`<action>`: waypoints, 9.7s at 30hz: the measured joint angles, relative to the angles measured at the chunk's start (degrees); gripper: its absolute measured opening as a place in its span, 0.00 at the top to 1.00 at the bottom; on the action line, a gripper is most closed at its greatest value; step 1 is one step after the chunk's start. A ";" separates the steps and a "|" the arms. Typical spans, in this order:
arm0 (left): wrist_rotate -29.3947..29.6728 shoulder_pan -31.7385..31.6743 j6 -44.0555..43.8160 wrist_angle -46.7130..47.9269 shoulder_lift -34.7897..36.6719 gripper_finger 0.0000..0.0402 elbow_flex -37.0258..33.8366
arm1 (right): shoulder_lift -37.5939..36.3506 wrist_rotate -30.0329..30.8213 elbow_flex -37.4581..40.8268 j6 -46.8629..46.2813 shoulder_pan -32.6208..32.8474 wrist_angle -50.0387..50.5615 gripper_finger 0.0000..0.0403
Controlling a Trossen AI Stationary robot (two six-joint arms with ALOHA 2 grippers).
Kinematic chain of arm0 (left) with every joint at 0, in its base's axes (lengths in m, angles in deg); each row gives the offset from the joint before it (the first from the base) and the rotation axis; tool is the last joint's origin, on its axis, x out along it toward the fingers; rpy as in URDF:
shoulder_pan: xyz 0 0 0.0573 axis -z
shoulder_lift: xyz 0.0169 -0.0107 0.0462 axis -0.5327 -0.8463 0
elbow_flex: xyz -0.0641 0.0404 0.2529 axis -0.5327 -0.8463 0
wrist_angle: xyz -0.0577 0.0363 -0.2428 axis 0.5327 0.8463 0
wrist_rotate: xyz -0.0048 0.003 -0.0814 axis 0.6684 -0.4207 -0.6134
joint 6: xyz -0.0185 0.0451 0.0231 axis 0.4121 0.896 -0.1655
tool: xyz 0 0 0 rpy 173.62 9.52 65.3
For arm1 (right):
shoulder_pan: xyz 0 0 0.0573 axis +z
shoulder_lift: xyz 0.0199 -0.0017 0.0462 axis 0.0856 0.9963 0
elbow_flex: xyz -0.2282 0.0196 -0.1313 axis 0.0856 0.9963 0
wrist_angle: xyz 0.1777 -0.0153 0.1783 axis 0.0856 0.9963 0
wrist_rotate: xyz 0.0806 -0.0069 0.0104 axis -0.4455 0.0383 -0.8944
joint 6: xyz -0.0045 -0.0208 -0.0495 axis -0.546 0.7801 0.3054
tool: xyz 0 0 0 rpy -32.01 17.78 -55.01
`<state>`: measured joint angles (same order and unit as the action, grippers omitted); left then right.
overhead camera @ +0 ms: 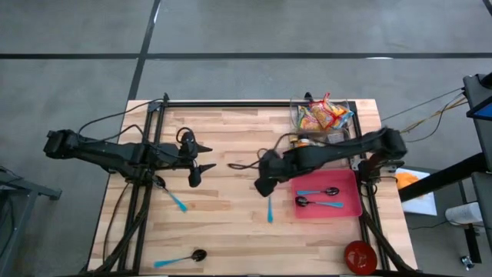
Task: Pick & Place Food Item
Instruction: Put the blue spoon into the red bin
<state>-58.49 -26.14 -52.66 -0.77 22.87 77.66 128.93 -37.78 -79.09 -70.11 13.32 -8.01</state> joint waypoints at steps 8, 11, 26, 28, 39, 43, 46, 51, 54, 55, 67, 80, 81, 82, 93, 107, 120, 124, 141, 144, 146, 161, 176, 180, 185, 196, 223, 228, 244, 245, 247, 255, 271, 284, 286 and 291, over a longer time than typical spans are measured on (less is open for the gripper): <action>0.00 0.01 0.00 0.04 0.00 0.30 0.00 | 9.02 -1.82 -5.13 -7.23 0.35 10.40 0.61; 0.00 0.02 -0.02 0.04 0.00 0.30 0.00 | 10.61 -3.32 -5.13 -7.50 0.39 9.67 0.61; 0.00 0.00 -0.15 0.02 0.00 0.30 0.00 | 16.25 -3.43 -5.01 -13.70 3.11 5.17 0.61; 0.00 0.00 -0.15 0.00 0.00 0.30 0.00 | 16.28 -3.58 -4.67 -14.32 3.39 5.24 0.61; 0.00 0.00 -0.13 0.00 0.00 0.30 0.00 | 16.26 -0.15 -2.71 -16.68 3.78 -1.00 0.61; 0.00 0.00 -0.13 0.00 0.00 0.30 0.00 | 16.26 0.01 -1.66 -18.25 4.39 -1.12 0.61; 0.02 0.00 -0.13 0.00 0.00 0.30 0.00 | 16.26 0.02 -0.31 -19.88 4.61 -1.15 0.61; 0.00 0.01 -0.11 0.00 0.00 0.30 0.00 | 16.26 0.07 2.50 -22.37 4.81 -1.87 0.61; 0.01 0.00 -0.09 0.00 0.00 0.30 0.00 | 16.26 1.39 3.33 -22.51 4.76 -3.33 0.61; 0.00 0.00 -0.09 0.00 0.00 0.30 0.00 | 16.26 1.48 3.61 -22.48 4.72 -4.12 0.61; 0.02 0.00 0.02 0.00 0.00 0.30 0.00 | 16.06 1.64 5.30 -21.62 4.72 -5.61 0.67; 0.02 0.00 0.00 0.00 0.00 0.30 0.00 | 16.13 3.45 5.47 -20.48 4.72 -5.25 0.96; 0.02 0.00 0.00 -0.02 0.00 0.30 0.00 | 16.13 3.45 5.47 -20.48 4.72 -5.28 0.96; 0.02 0.00 0.00 0.00 0.00 0.30 0.00 | 16.13 3.45 5.47 -20.44 4.72 -5.30 0.95; 0.02 0.00 -0.16 0.00 0.00 0.30 0.00 | 15.99 4.13 5.51 -19.86 4.72 -5.43 0.94; 0.02 0.00 -0.15 0.02 0.00 0.30 0.00 | 6.74 9.00 1.95 -8.90 4.63 -5.20 0.94; 0.01 0.00 -0.42 0.15 0.02 0.30 0.00 | -10.62 4.26 1.14 1.65 4.87 11.71 0.94; 0.00 0.00 -0.42 0.15 0.02 0.30 0.00 | -15.54 4.24 1.22 1.42 5.30 22.76 0.94; 0.00 0.00 -0.46 0.15 0.02 0.30 0.00 | -17.30 -0.69 9.56 4.76 12.85 32.49 0.94; 0.00 0.00 -0.61 0.15 0.02 0.30 0.00 | -16.73 -0.92 13.43 5.74 14.11 29.28 0.94; 0.02 0.00 -0.61 0.15 0.01 0.30 0.00 | -16.72 -2.28 16.34 5.52 14.60 25.92 0.94; 0.02 0.00 -0.59 0.15 0.02 0.30 0.00 | -16.90 -5.31 34.62 4.68 14.62 7.09 0.94; 0.01 0.00 -0.42 0.15 0.02 0.30 0.00 | -16.85 -4.61 36.38 4.51 14.60 3.14 0.94; 0.02 0.00 -0.42 0.15 0.02 0.30 0.00 | -16.85 -4.15 36.40 2.21 14.60 2.97 0.94; 0.00 0.01 -0.42 0.15 0.01 0.30 0.00 | -16.85 -4.07 36.42 1.56 14.60 2.51 0.94; 0.02 0.00 -0.44 0.15 0.02 0.30 0.00 | -16.85 -4.02 36.60 1.15 14.60 2.22 0.94; 0.00 0.02 -0.46 0.16 0.02 0.30 0.00 | -16.81 -4.47 37.25 -2.70 14.60 6.57 0.94; 0.00 0.00 -0.46 0.15 0.02 0.30 0.00 | -16.81 -4.48 37.71 -1.38 14.60 5.36 0.94; 0.02 0.00 -0.46 0.17 0.01 0.30 0.00 | -16.81 -4.52 38.98 -9.54 14.60 1.96 0.94; 0.02 0.00 -0.48 0.16 0.02 0.30 0.00 | -16.81 -4.52 39.25 -9.81 14.60 1.64 0.94; 0.00 0.02 -0.46 0.17 0.02 0.30 0.00 | -16.81 -4.60 39.78 -9.85 14.60 0.48 0.94; 0.02 0.02 -0.46 0.17 0.02 0.30 0.00 | -16.83 -4.82 40.13 -8.67 14.60 -1.56 0.76; 0.02 0.00 -0.46 0.17 0.02 0.30 0.00 | -16.83 -4.81 39.92 -6.67 14.60 -1.80 0.44; 0.01 0.00 -0.46 0.17 0.02 0.30 0.00 | -16.94 -4.01 25.63 -5.13 14.60 14.31 0.44; 0.01 0.00 -0.46 0.17 0.02 0.30 0.00 | -16.94 -2.47 22.91 -3.86 14.62 15.76 0.44; 0.02 0.00 -0.46 0.17 0.02 0.30 0.00 | -16.96 5.00 16.08 0.90 14.62 15.22 0.44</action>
<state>-58.47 -26.14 -53.12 -0.59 22.89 77.66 111.97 -32.78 -63.01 -69.21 27.94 7.21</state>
